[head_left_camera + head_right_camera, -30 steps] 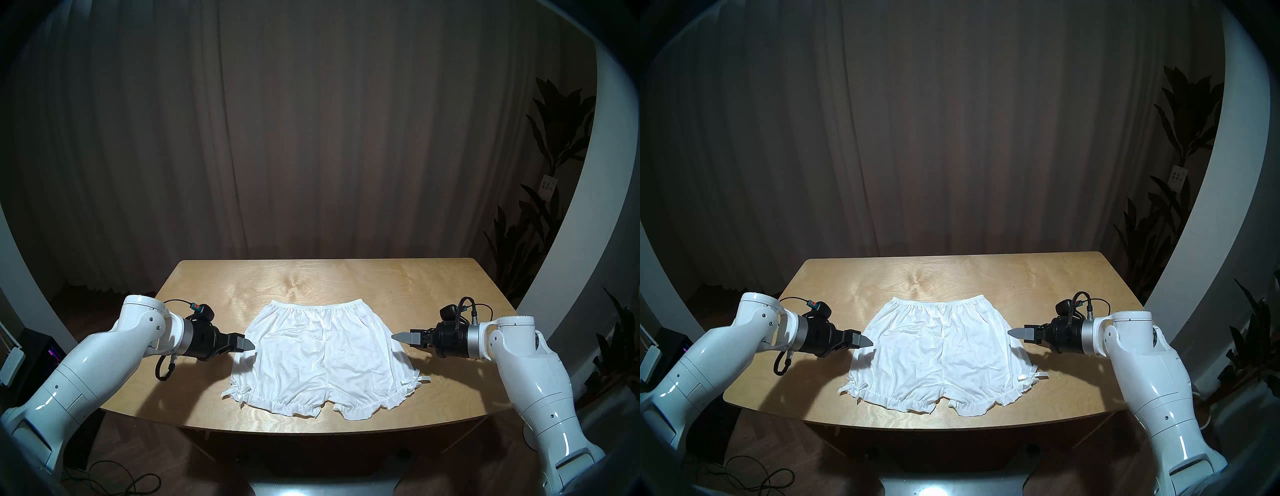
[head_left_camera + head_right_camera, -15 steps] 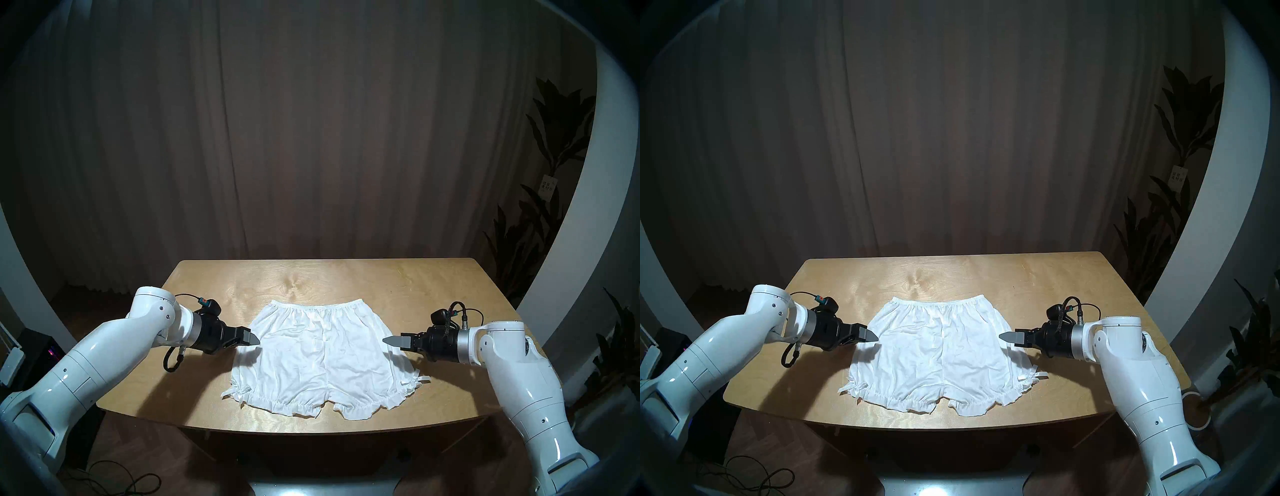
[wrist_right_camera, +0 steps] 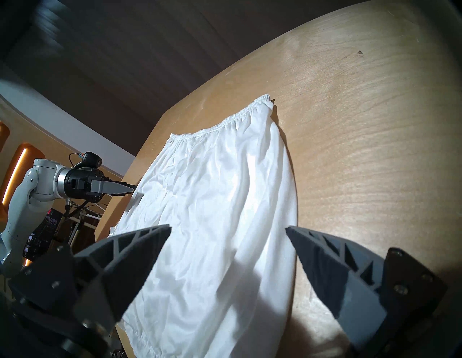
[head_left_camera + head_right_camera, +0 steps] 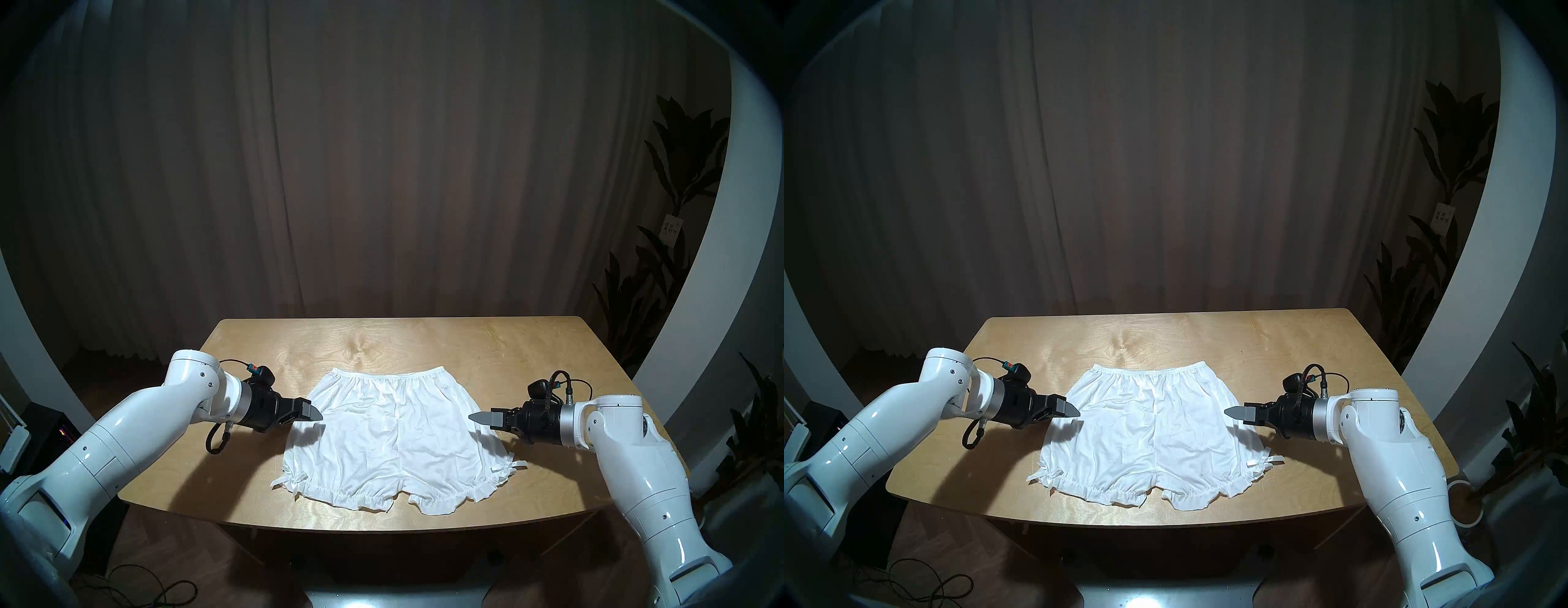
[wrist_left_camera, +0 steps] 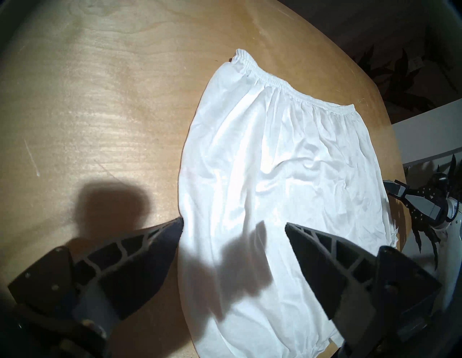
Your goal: Fold the pants in half lengthwise, then in half again, and set them down flat
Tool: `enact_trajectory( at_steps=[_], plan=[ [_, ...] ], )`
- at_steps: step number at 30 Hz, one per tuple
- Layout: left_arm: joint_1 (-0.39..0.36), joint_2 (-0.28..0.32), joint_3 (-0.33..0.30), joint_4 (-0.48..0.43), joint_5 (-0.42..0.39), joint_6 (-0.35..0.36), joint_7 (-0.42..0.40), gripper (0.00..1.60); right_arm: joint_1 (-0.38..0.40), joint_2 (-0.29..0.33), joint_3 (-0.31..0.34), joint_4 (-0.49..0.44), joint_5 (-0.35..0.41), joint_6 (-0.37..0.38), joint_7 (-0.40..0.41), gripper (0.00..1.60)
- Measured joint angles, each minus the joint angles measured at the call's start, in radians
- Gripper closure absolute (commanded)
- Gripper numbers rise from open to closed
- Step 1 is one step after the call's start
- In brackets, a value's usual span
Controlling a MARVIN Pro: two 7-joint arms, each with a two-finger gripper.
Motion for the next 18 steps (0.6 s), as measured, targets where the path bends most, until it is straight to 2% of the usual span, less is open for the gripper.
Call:
enact_trajectory(
  at_steps=[18],
  plan=[
    [-0.017, -0.017, 0.019, 0.026, -0.011, -0.001, 0.036, 0.0, 0.002, -0.007, 0.023, 0.013, -0.001, -0.008, -0.021, 0.0]
  ],
)
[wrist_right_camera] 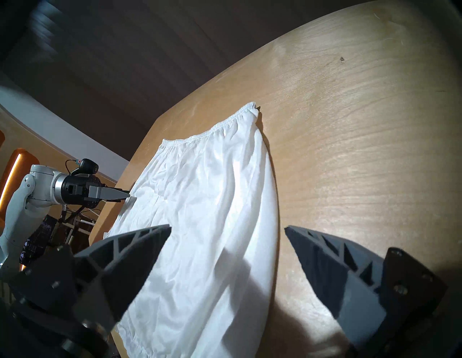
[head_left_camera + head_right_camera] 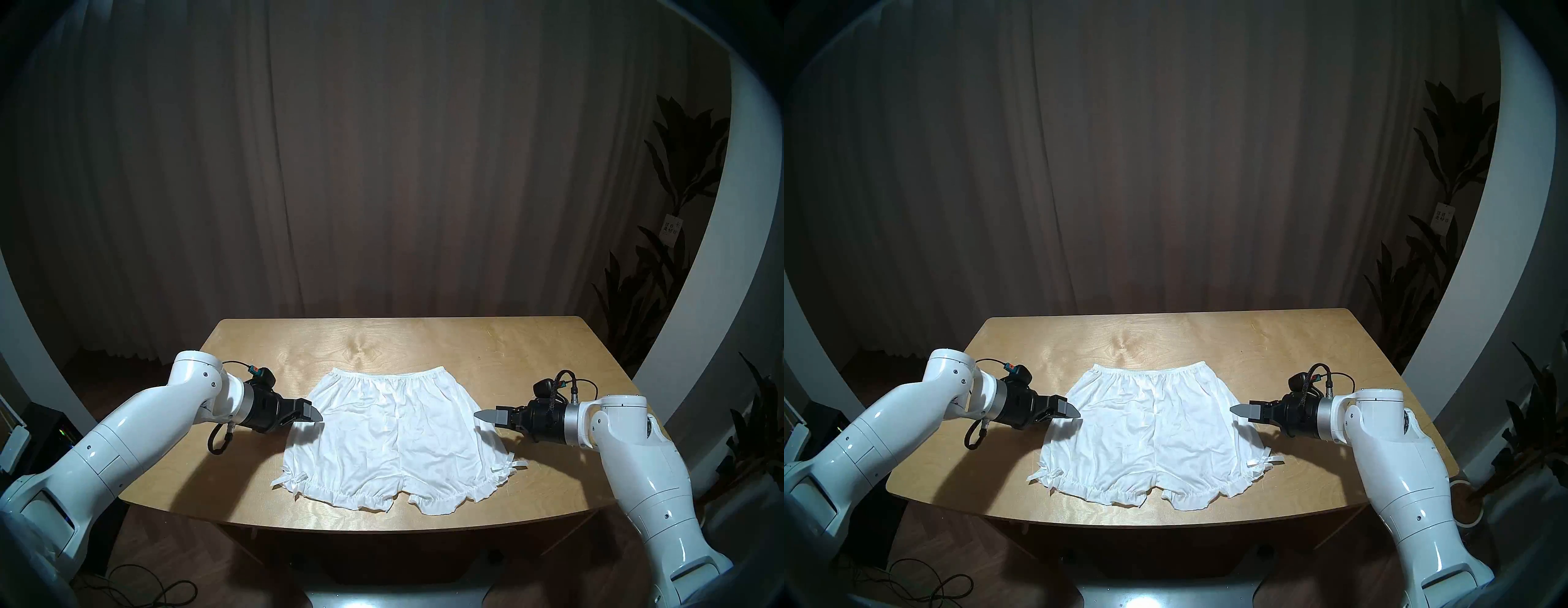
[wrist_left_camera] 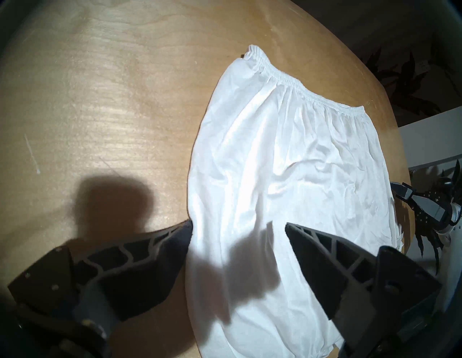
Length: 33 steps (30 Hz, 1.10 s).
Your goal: Fold the pants in half lengthwise, then in half again, and set them down flat
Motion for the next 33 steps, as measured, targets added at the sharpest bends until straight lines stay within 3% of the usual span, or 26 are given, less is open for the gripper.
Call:
enact_trajectory(
  at_steps=[4, 6, 7, 8, 9, 10, 11, 23, 33],
  plan=[
    [-0.002, -0.003, 0.002, 0.003, 0.003, 0.0, 0.003, 0.0, 0.003, -0.001, 0.0, 0.002, 0.0, -0.001, 0.0, 0.0],
    [-0.003, -0.005, 0.002, 0.006, 0.003, 0.0, 0.005, 0.34, 0.005, -0.003, 0.0, 0.004, 0.0, -0.002, 0.0, 0.0],
    [-0.003, -0.006, 0.002, 0.006, 0.003, 0.0, 0.006, 0.87, 0.005, -0.003, 0.0, 0.005, 0.0, -0.002, 0.0, 0.0],
    [-0.003, -0.008, 0.002, 0.007, 0.001, 0.0, 0.007, 1.07, 0.005, -0.005, 0.001, 0.006, 0.0, -0.003, 0.0, 0.0],
    [-0.003, -0.009, 0.001, 0.008, -0.002, 0.0, 0.008, 1.07, 0.005, -0.005, 0.001, 0.006, 0.0, -0.003, 0.0, 0.0],
    [-0.003, -0.011, 0.001, 0.009, -0.005, -0.001, 0.008, 1.17, 0.005, -0.006, 0.002, 0.007, 0.0, -0.004, 0.0, 0.0],
    [-0.002, -0.015, -0.001, 0.008, -0.016, -0.001, 0.007, 1.6, 0.005, -0.007, 0.004, 0.008, 0.0, -0.005, 0.0, 0.0],
    [0.012, -0.053, -0.003, -0.009, -0.097, -0.01, 0.05, 1.6, 0.003, -0.012, 0.034, 0.021, 0.003, -0.017, 0.001, 0.0],
    [0.075, -0.063, -0.037, -0.138, -0.235, -0.046, 0.263, 1.6, 0.005, 0.002, 0.054, 0.048, 0.004, -0.031, 0.014, 0.0]
  ],
)
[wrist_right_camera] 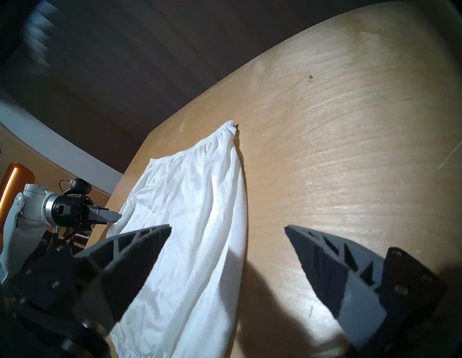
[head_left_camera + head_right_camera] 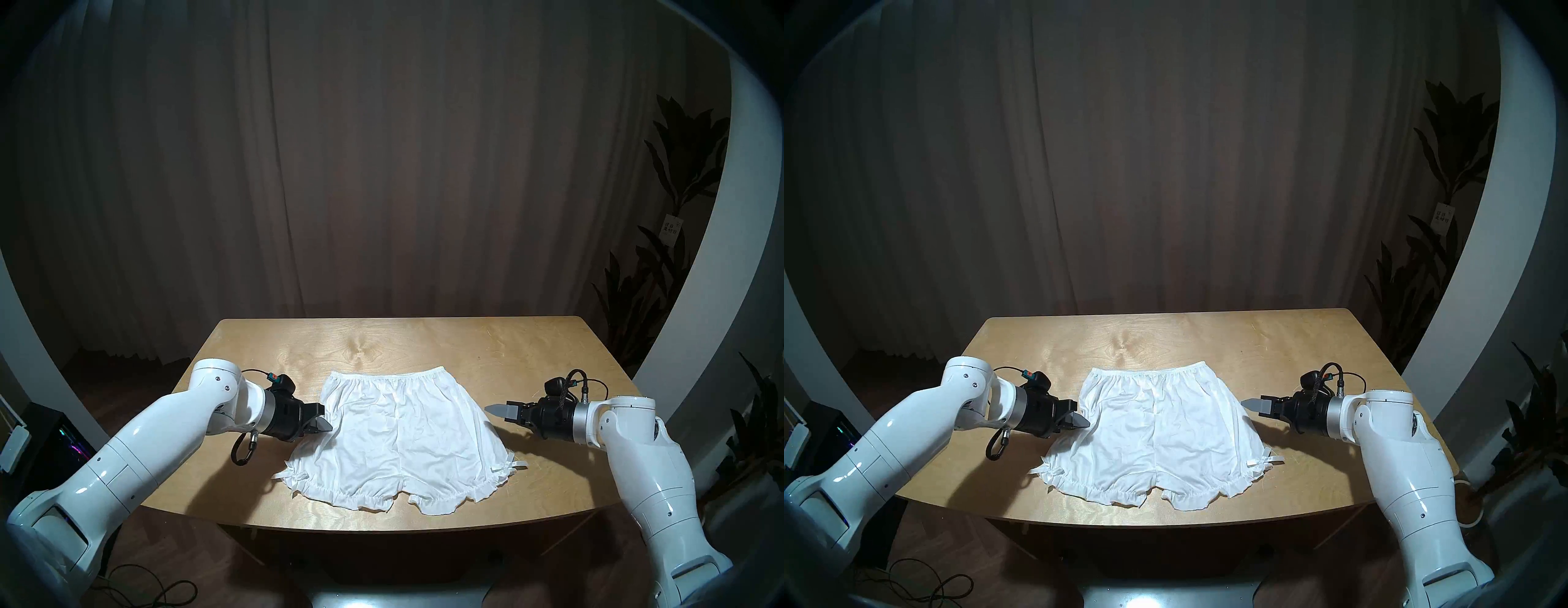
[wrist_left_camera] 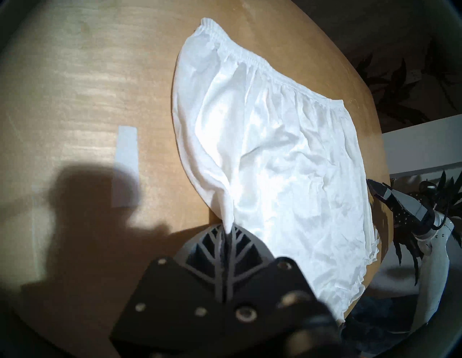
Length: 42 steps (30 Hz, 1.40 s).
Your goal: Fold the pants in half lengthwise, then in half again, and set them down flat
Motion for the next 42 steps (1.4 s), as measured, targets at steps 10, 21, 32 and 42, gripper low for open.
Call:
enact_trajectory(
  at_steps=[10, 21, 32, 42],
  plan=[
    [-0.009, -0.052, -0.028, -0.084, -0.104, -0.073, 0.196, 1.6, 0.001, 0.007, 0.022, 0.033, 0.015, -0.019, 0.024, 0.0],
    [-0.049, -0.177, 0.044, -0.159, -0.205, -0.182, 0.384, 1.6, -0.005, 0.03, 0.061, 0.08, 0.037, -0.041, 0.065, 0.0],
    [-0.118, -0.289, 0.166, -0.186, -0.244, -0.306, 0.543, 1.6, -0.01, 0.063, 0.103, 0.137, 0.057, -0.064, 0.105, 0.0],
    [-0.208, -0.393, 0.253, -0.185, -0.219, -0.413, 0.654, 1.49, -0.017, 0.093, 0.131, 0.185, 0.074, -0.087, 0.149, 0.0]
  ],
)
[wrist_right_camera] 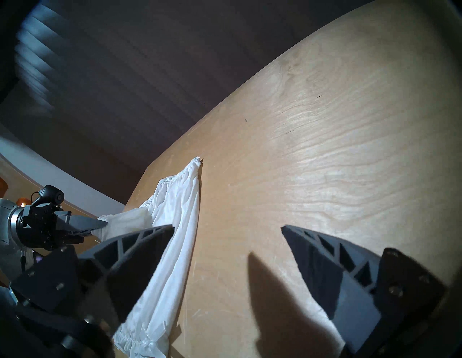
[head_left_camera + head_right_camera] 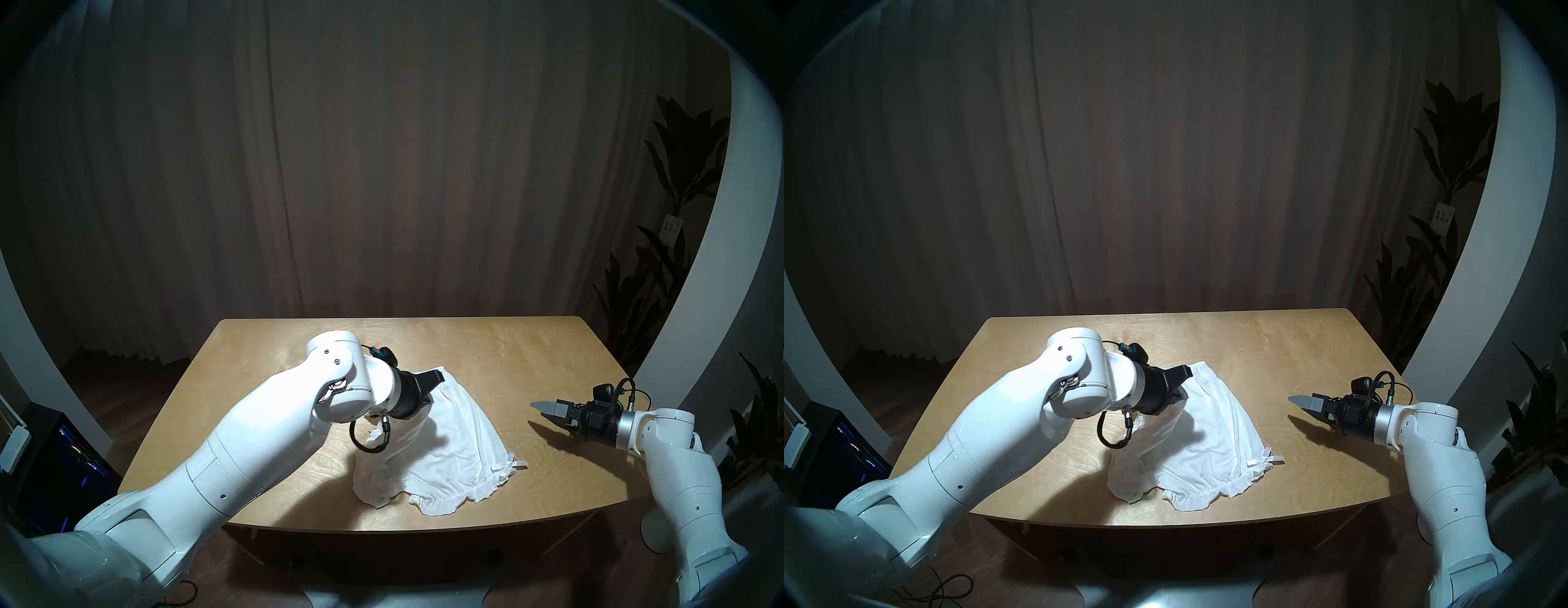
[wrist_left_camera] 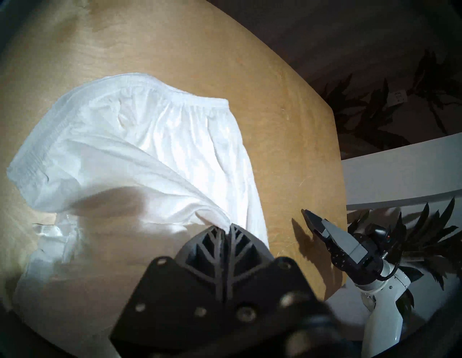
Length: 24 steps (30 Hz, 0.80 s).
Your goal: Fold the pants in half lengthwise, then in half again, and set them down flat
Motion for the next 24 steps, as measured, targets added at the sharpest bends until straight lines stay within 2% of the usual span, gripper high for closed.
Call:
enact_trajectory(
  at_steps=[2, 7, 13, 24],
  plan=[
    [-0.018, -0.02, 0.023, 0.006, 0.012, -0.015, 0.022, 1.57, -0.001, 0.005, 0.003, 0.008, 0.002, -0.005, 0.008, 0.0],
    [-0.079, -0.089, 0.117, 0.068, 0.053, -0.06, 0.082, 1.57, -0.001, 0.02, 0.007, 0.033, 0.002, -0.021, 0.039, 0.0],
    [-0.135, -0.154, 0.201, 0.144, 0.084, -0.095, 0.116, 1.6, -0.001, 0.031, 0.007, 0.052, -0.001, -0.039, 0.066, 0.0],
    [-0.219, -0.251, 0.287, 0.249, 0.118, -0.144, 0.142, 1.51, 0.0, 0.043, 0.0, 0.075, -0.004, -0.071, 0.102, 0.0]
  ],
)
